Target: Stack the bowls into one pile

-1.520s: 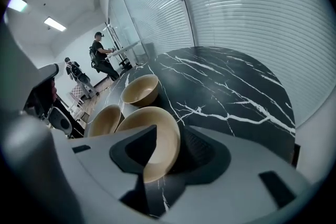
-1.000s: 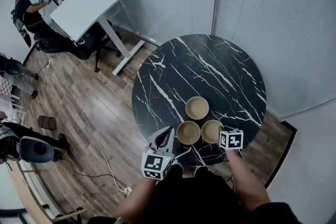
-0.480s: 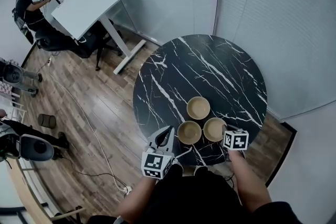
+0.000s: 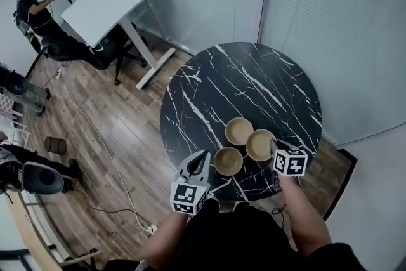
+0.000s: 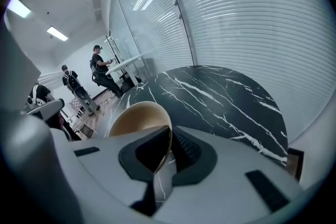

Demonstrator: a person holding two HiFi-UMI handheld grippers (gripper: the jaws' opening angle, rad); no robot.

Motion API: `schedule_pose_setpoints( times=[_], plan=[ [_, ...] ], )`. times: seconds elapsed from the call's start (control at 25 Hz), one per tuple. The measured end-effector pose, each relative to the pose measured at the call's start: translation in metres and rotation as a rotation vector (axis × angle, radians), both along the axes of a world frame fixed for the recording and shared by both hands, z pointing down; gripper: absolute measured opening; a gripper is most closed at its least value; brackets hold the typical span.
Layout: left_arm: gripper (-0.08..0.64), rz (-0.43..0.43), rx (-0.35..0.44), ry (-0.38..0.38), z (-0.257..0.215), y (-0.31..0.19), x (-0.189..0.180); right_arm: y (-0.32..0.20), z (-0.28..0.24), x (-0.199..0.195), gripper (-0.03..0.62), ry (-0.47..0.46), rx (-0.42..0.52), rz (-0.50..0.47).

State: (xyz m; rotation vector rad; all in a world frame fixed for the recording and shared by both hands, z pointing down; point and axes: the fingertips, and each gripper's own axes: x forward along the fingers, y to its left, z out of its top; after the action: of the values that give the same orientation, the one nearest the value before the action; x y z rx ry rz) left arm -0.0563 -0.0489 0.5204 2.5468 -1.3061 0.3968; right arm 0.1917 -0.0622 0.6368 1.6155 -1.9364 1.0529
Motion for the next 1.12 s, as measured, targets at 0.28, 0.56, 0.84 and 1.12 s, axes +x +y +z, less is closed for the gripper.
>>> schedule_pose_setpoints(
  times=[0.28, 0.56, 0.84, 1.12],
  plan=[
    [0.014, -0.036, -0.003, 0.000, 0.000, -0.002, -0.015, -0.033, -0.015, -0.019, 0.023, 0.004, 0.038, -0.044],
    [0.014, -0.098, -0.006, -0.008, 0.000, -0.003, -0.042, -0.058, 0.006, -0.043, 0.023, 0.025, -0.002, -0.095],
    [0.014, -0.141, -0.026, -0.019, 0.007, -0.001, -0.059, -0.075, 0.026, -0.058, 0.023, 0.063, -0.034, -0.136],
    [0.014, -0.158, -0.024, -0.022, 0.005, -0.003, -0.065, -0.080, 0.037, -0.066, 0.025, 0.139, -0.045, -0.186]
  ],
)
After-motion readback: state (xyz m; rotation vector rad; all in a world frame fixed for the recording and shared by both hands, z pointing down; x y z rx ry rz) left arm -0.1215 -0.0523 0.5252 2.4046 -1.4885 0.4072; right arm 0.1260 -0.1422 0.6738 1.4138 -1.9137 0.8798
